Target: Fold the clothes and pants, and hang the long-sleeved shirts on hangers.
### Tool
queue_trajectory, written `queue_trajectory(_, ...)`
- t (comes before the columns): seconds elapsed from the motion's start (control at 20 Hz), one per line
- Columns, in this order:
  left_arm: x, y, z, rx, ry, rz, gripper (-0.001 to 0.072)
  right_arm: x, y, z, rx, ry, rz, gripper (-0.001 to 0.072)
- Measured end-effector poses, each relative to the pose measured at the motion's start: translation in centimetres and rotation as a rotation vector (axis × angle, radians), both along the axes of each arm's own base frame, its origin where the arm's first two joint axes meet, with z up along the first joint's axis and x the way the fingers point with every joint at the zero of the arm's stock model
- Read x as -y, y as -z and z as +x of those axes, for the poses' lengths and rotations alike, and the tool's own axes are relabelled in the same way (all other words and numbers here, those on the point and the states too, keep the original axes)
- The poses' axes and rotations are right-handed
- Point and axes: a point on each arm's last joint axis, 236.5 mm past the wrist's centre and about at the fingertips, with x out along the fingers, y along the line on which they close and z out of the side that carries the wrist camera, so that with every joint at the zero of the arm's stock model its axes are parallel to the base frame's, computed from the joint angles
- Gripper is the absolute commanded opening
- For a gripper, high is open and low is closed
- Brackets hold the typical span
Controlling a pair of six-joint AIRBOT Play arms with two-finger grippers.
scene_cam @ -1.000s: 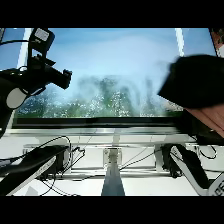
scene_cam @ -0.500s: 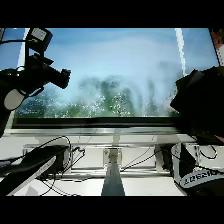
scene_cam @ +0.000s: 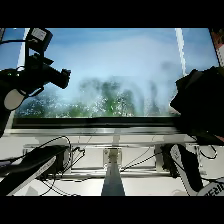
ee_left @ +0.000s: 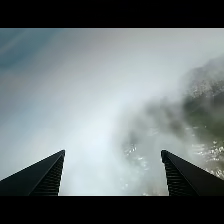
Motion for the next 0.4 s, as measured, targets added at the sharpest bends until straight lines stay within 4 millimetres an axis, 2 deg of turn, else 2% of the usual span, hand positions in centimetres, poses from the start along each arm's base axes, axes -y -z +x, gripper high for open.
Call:
queue_trajectory(0.1, 0.0, 0.0, 0.0, 0.000, 0.000, 0.000, 0.0687, -5.2, -0.5, 1.4, 0.028, -0.215, -0.016, 0.0040)
queue_trajectory(0.2, 0.0, 0.0, 0.0, 0.000, 0.000, 0.000, 0.0687, -9.2, -0.7, 1.7, 0.045, -0.385, -0.052, 0.0040)
queue_trajectory(0.3, 0.0, 0.0, 0.0, 0.000, 0.000, 0.000, 0.0687, -12.2, -0.8, 1.5, 0.057, -0.510, -0.075, 0.0041)
queue_trajectory(0.4, 0.0, 0.0, 0.0, 0.000, 0.000, 0.000, 0.0687, -14.0, -0.8, 1.2, 0.065, -0.584, -0.089, 0.0041)
